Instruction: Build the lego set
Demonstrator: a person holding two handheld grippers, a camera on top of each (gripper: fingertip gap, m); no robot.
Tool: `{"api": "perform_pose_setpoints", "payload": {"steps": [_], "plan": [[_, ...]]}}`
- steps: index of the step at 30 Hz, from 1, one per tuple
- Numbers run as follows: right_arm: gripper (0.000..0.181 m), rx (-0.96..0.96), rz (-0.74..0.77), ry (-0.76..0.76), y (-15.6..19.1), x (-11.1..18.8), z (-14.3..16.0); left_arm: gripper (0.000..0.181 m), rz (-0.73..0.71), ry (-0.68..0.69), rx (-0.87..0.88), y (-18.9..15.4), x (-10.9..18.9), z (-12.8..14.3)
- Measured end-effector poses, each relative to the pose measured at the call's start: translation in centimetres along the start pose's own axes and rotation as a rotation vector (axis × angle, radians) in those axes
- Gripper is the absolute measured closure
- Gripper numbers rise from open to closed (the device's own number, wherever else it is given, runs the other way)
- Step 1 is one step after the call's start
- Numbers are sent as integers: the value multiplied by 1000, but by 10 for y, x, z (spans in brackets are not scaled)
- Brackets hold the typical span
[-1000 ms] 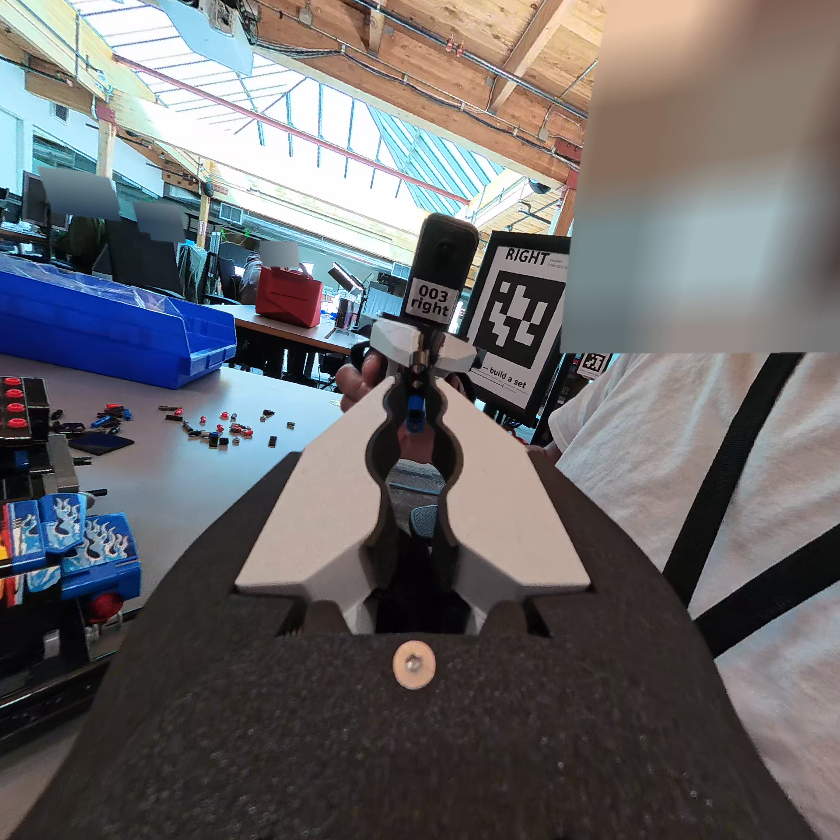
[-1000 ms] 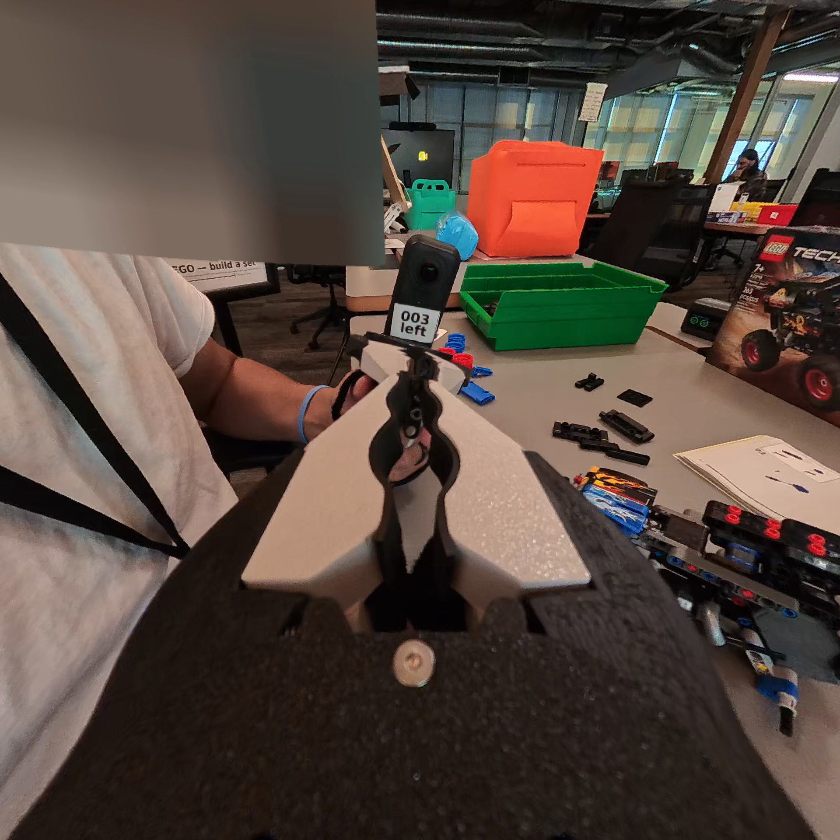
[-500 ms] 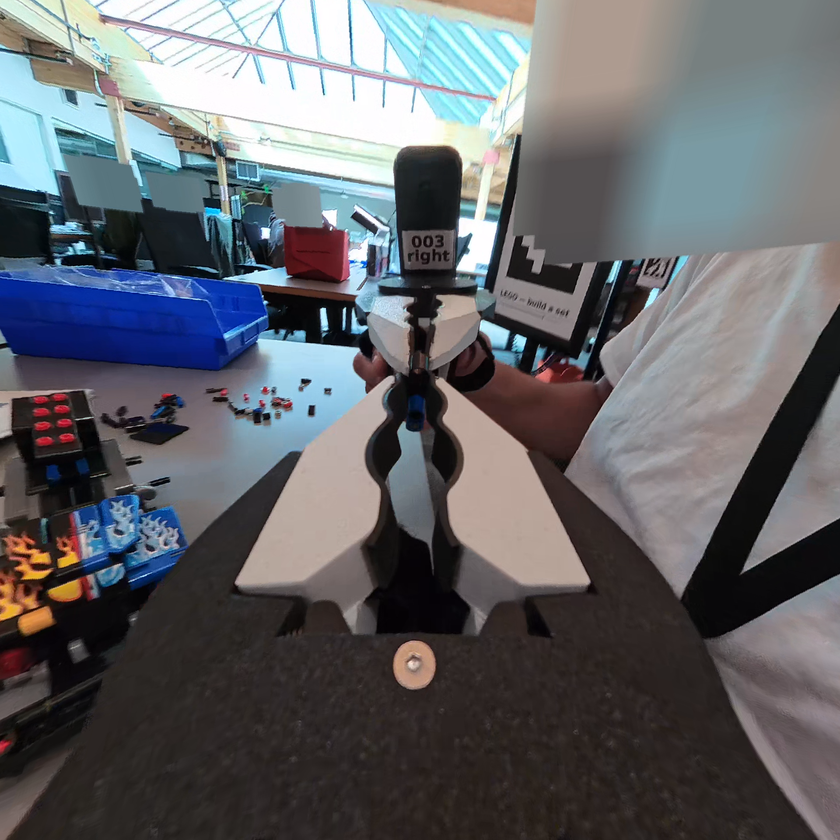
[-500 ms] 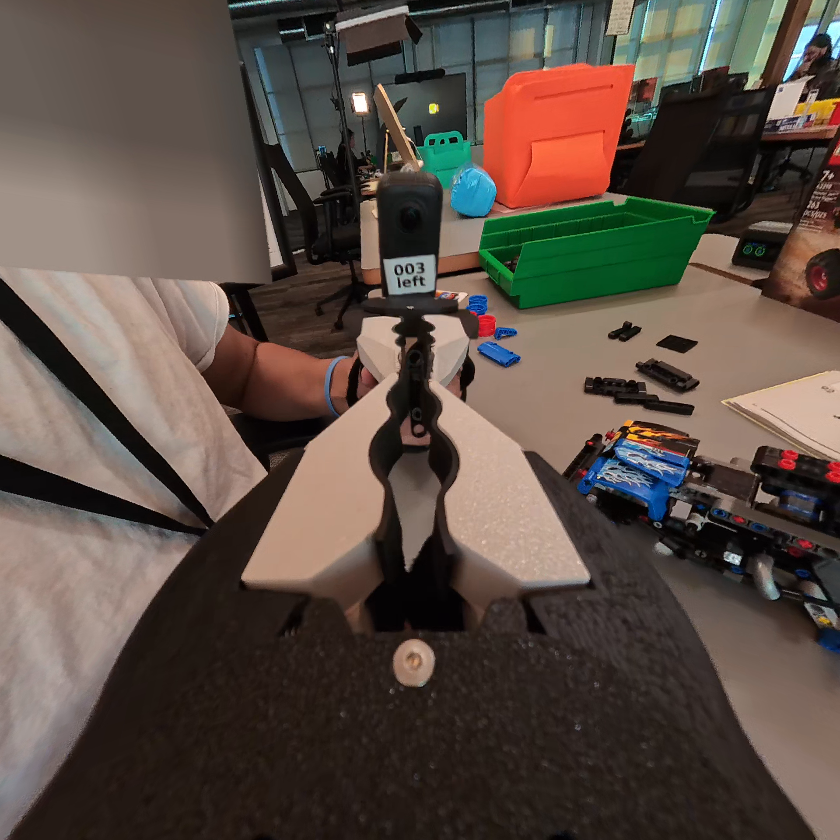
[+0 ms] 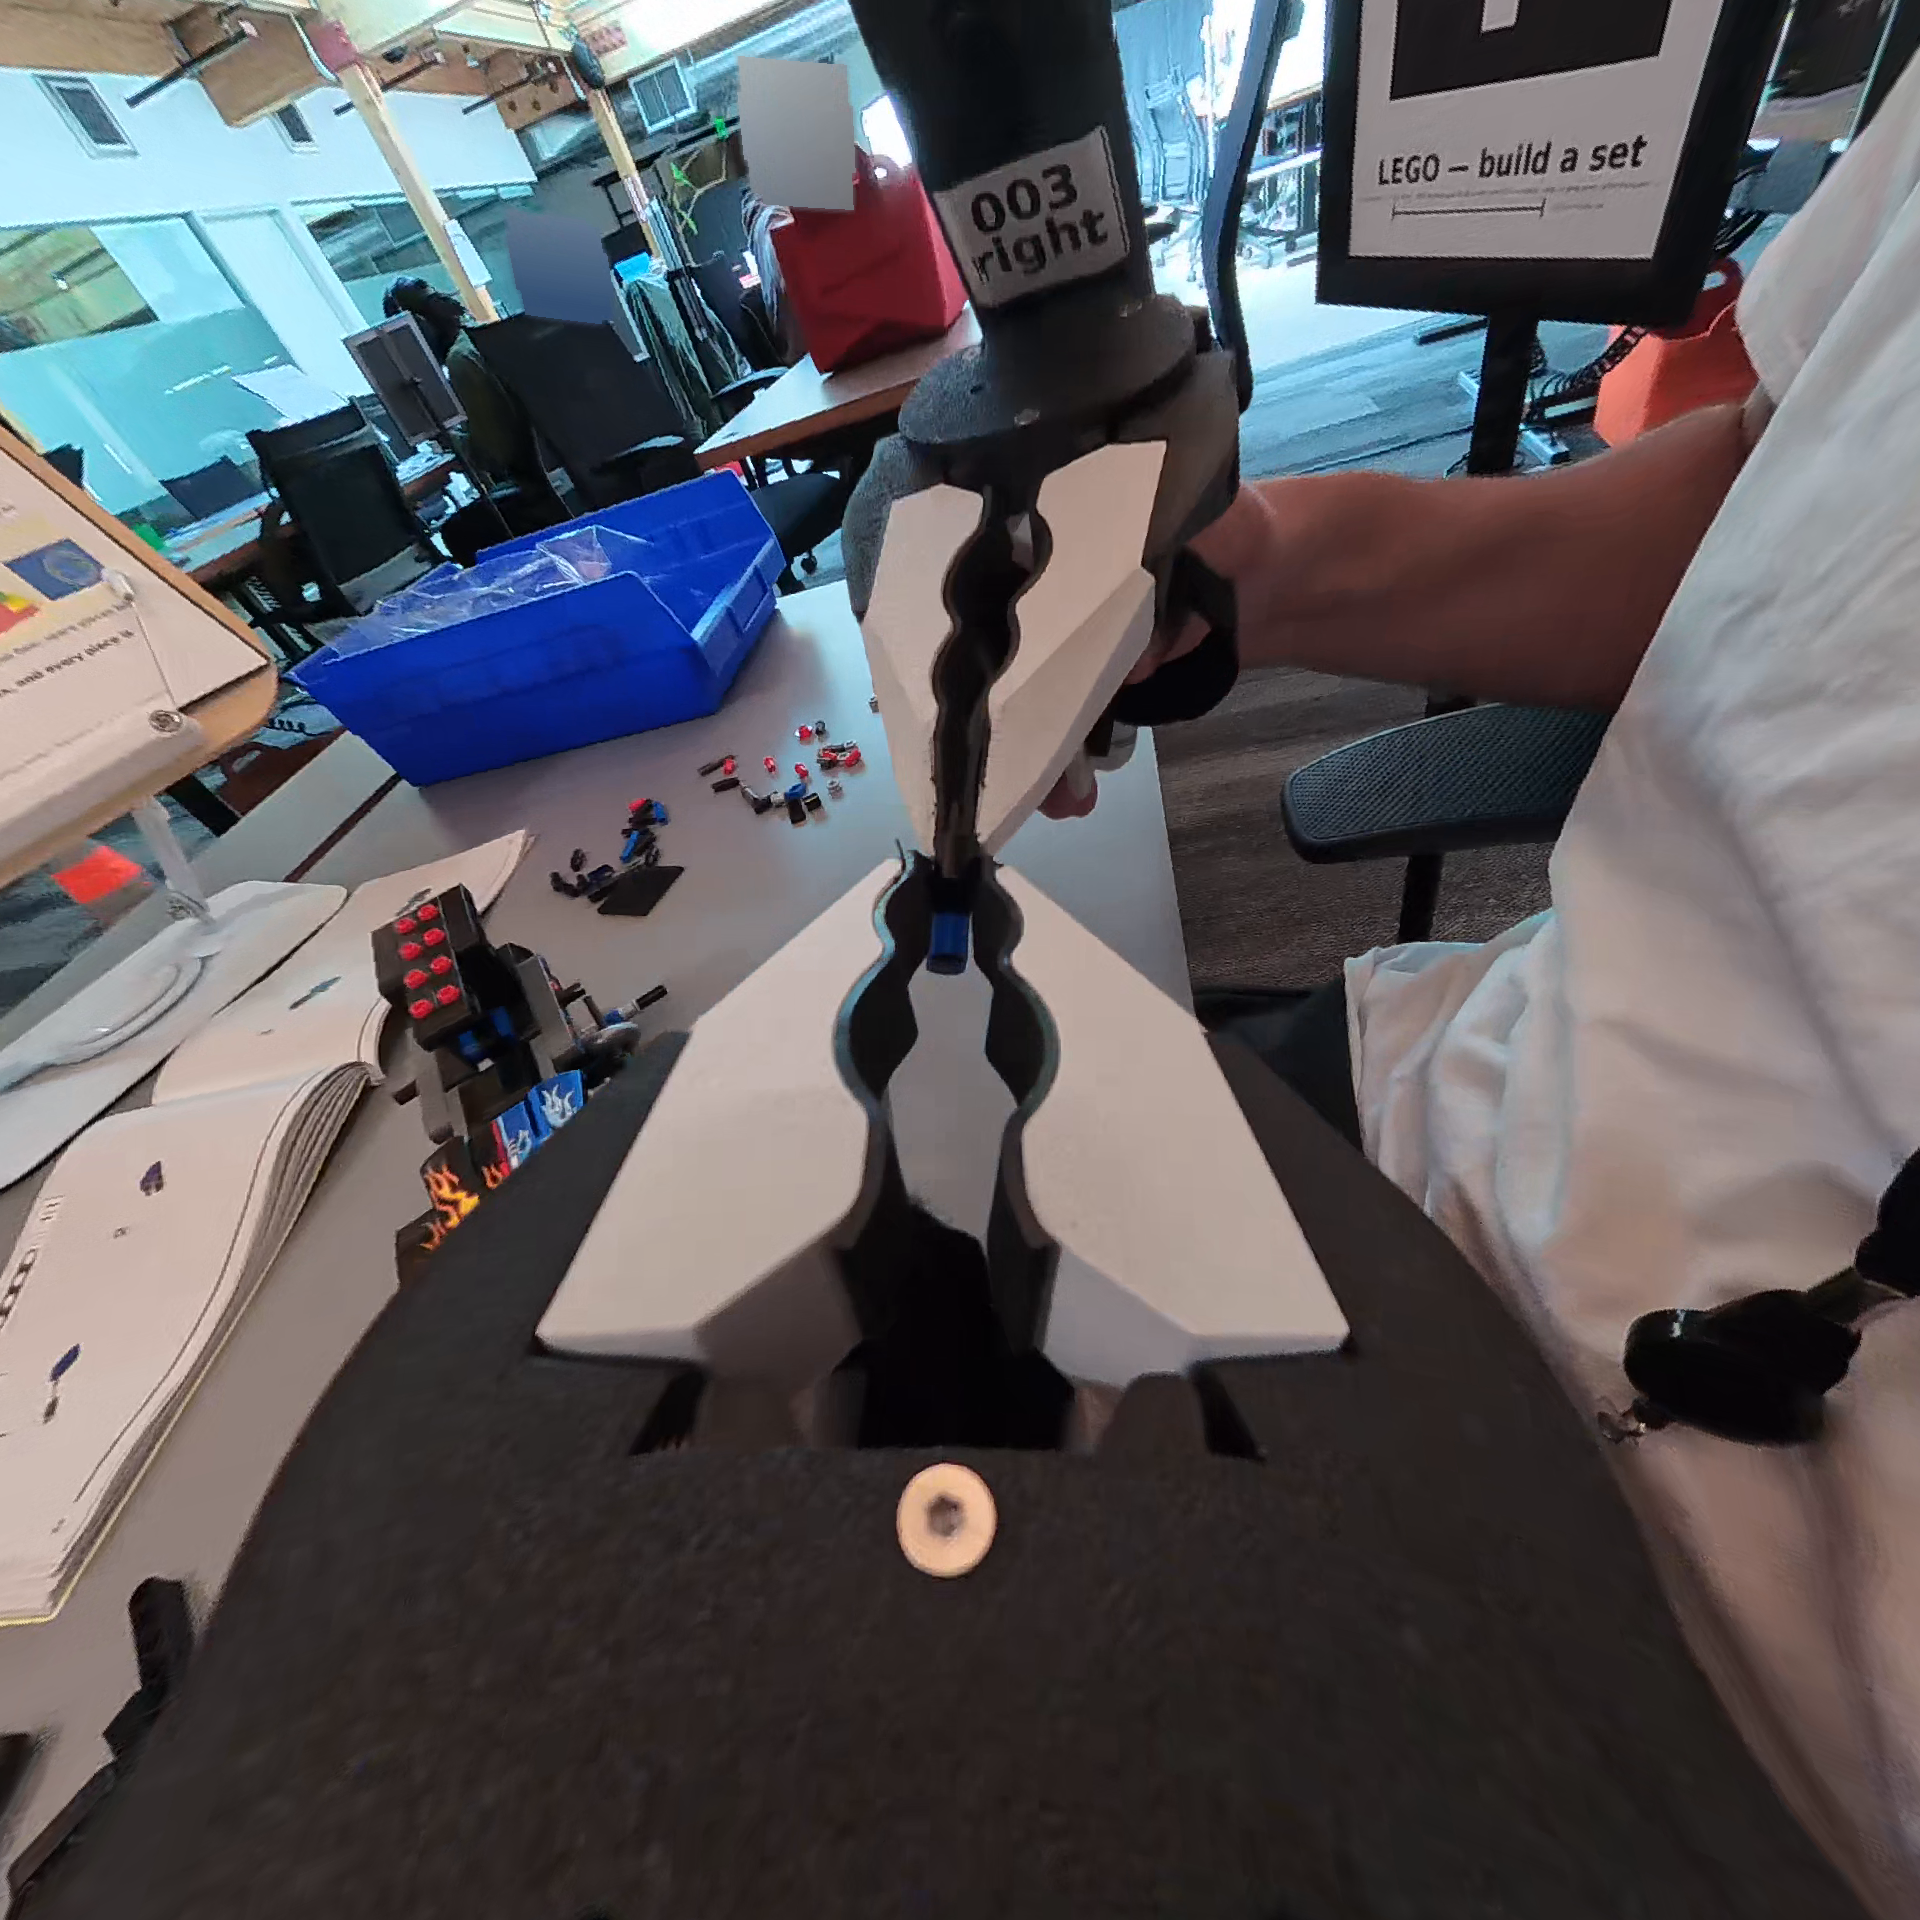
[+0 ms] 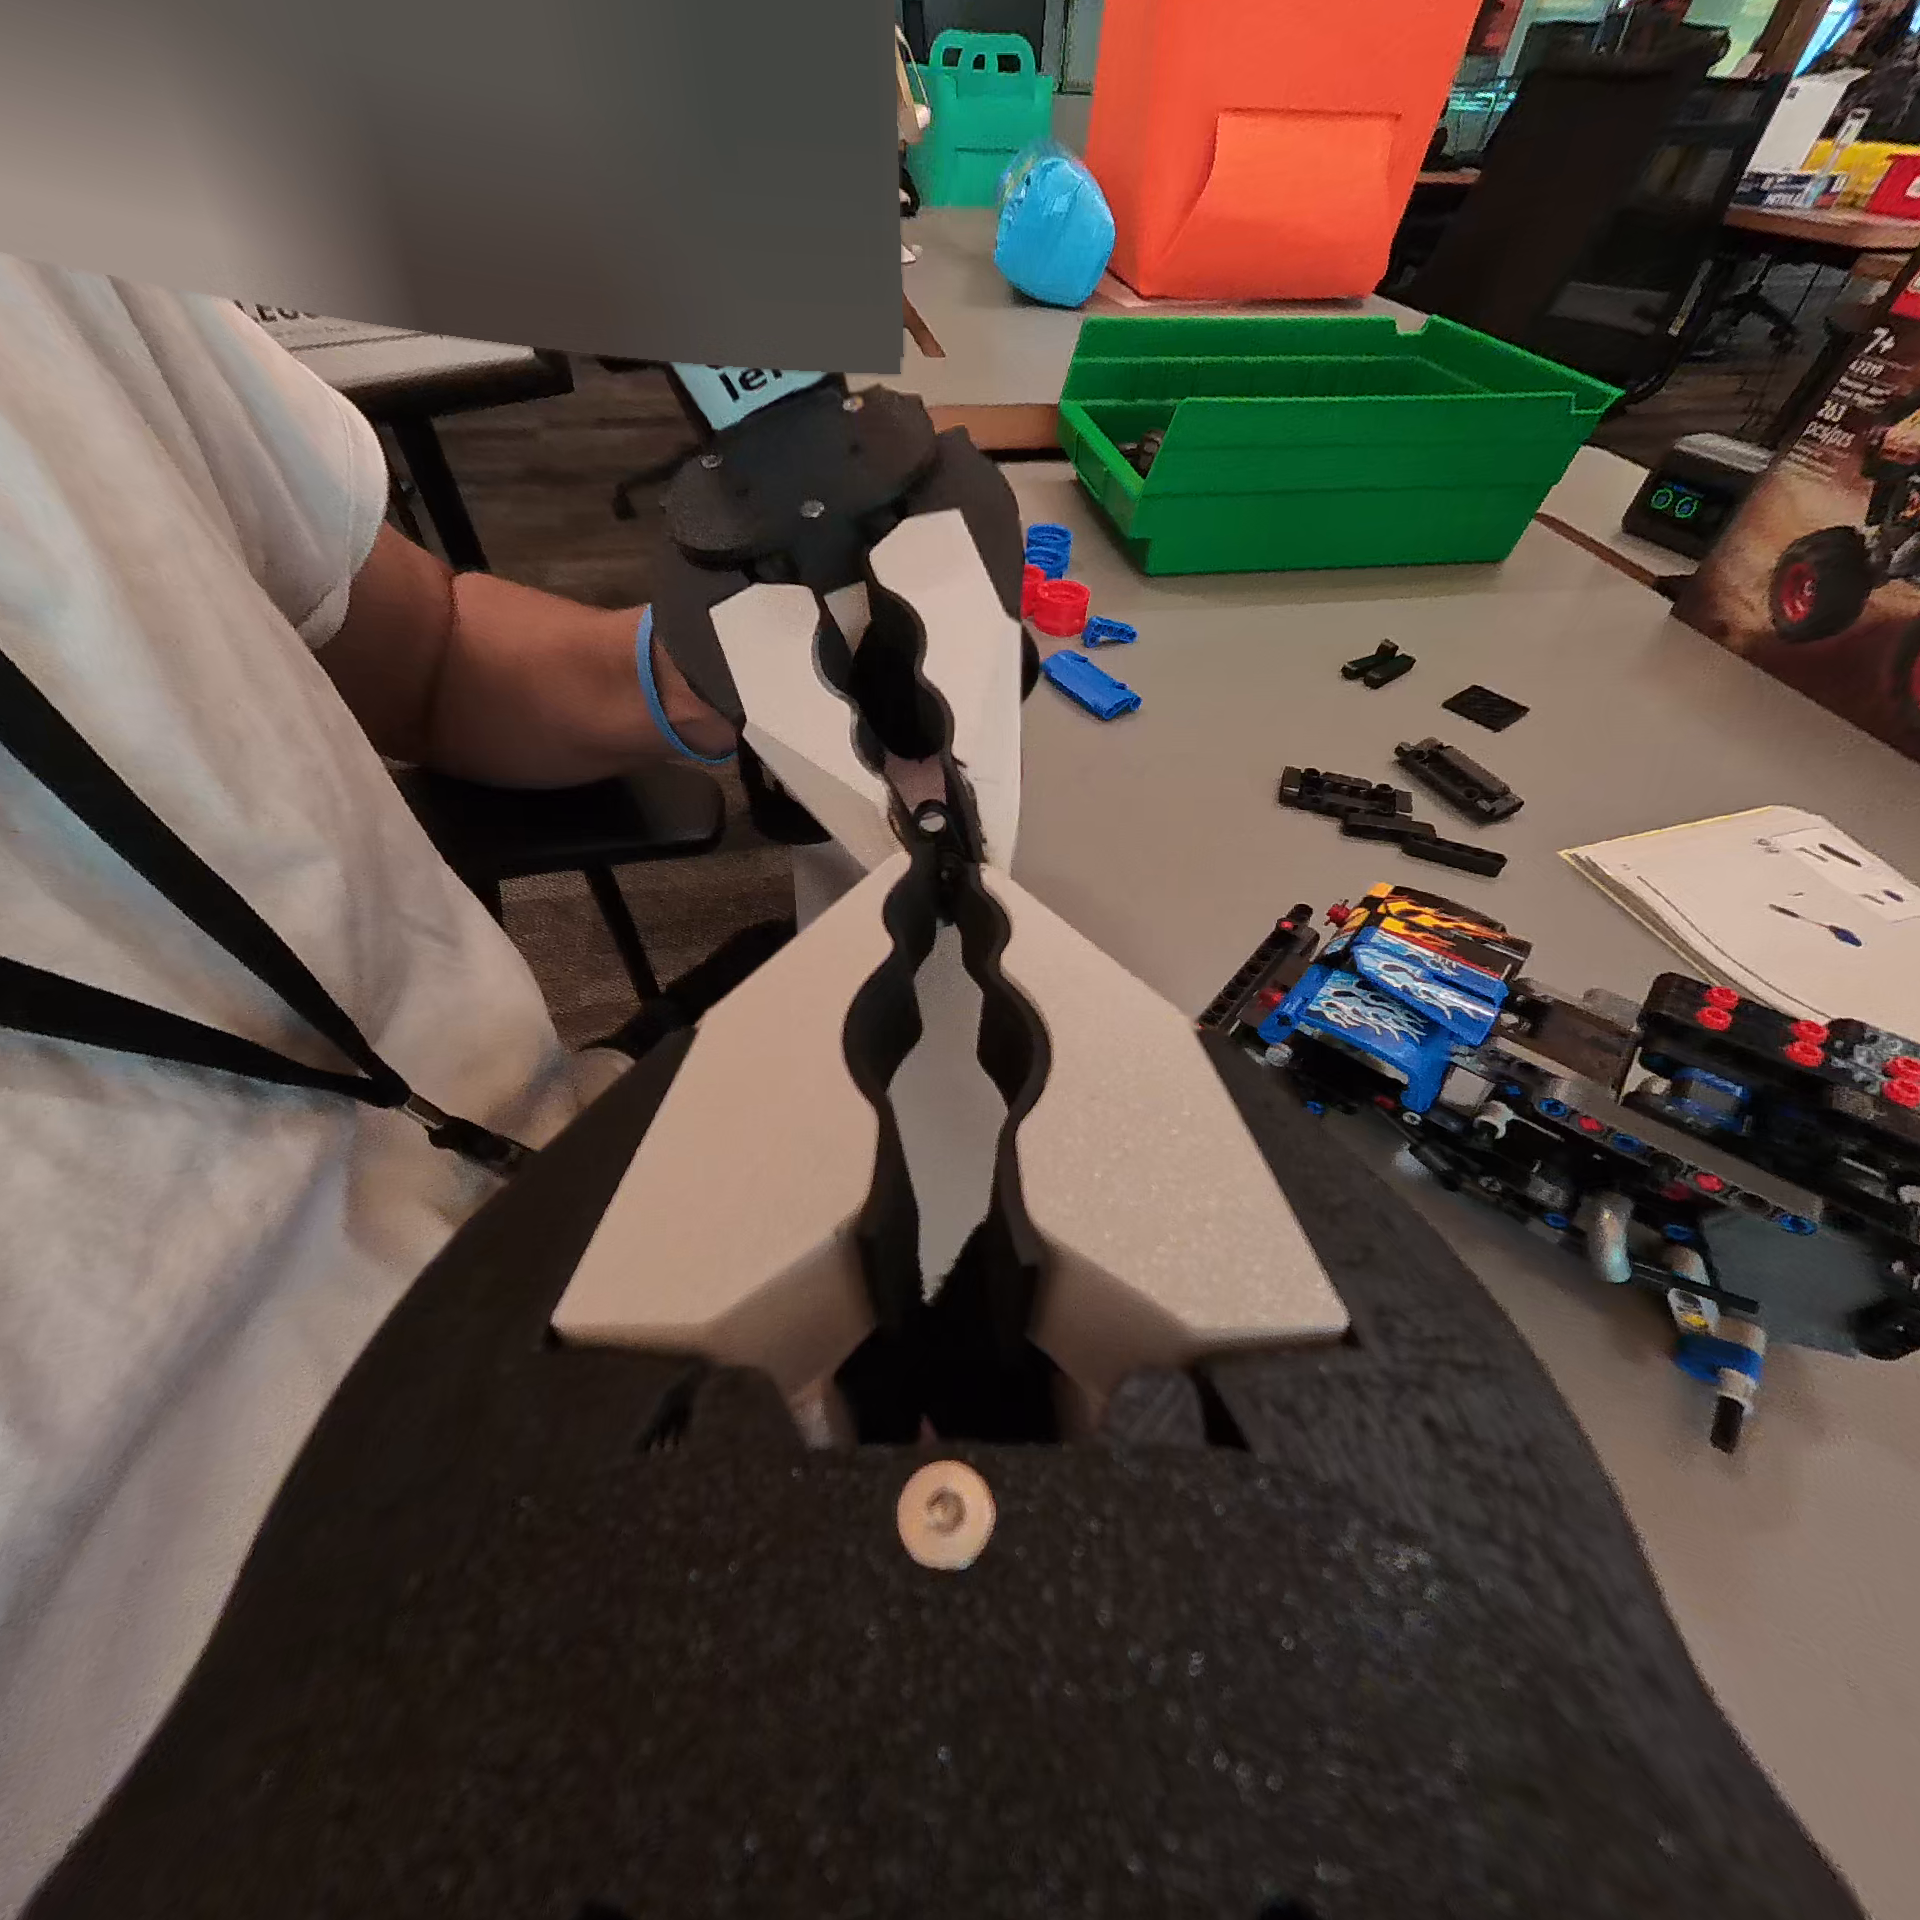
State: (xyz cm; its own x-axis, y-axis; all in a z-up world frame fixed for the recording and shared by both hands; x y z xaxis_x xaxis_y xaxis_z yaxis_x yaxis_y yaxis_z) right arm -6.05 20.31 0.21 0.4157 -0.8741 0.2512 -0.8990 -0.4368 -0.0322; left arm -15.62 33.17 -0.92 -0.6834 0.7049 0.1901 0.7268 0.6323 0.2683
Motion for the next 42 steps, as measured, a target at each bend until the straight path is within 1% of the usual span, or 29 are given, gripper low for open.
{"api": "perform_pose_setpoints", "payload": {"steps": [1,3,5,7,9,11,12,16,19,22,25,28,32,39,42], "plan": [[177,-5,-3,-11,0,0,-1,175,-4,8,-7,0,0,-1],[177,20,11,19,0,-1,1,175,-14,38,-35,-1,-1,2],[177,25,18,10,0,-1,-1,175,-8,2,-5,1,0,1],[177,-22,20,-2,2,1,-4,175,8,-27,13,1,0,0],[177,-11,28,7,4,3,-5,175,10,-46,21,0,-1,-1],[167,2,15,18,7,4,-6,175,8,-57,28,0,-2,0],[166,7,20,19,8,4,-7,175,14,-58,29,0,-2,0],[175,36,54,14,7,4,-5,175,9,-53,12,-1,-2,1],[176,29,33,15,7,5,-4,175,15,-55,10,-3,-3,1],[176,45,37,19,9,6,-5,175,16,-57,5,-4,-3,0],[174,55,75,-2,6,14,-8,175,19,-50,9,-3,-2,2],[174,60,64,8,6,18,-10,175,26,-58,11,-4,-3,0],[176,83,46,42,11,13,-6,175,34,-54,7,-6,-5,0],[177,57,30,40,8,11,-2,175,24,-38,-4,-7,-6,2],[178,69,45,27,8,10,0,175,4,-27,-18,-7,-8,2]]}}
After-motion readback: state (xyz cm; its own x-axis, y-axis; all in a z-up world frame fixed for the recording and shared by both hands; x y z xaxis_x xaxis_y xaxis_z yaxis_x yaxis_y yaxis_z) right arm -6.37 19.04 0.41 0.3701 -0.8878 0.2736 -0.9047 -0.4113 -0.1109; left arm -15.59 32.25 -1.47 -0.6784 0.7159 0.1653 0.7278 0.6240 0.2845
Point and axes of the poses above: each gripper's, where its closed fingertips meet, x back along the fingers, z out of its underside, y = z × x across the jaws, the point moved 9 cm from there along x, back along the fingers, and after that the axes turned 2 degrees about z, right-handed, at the moved point
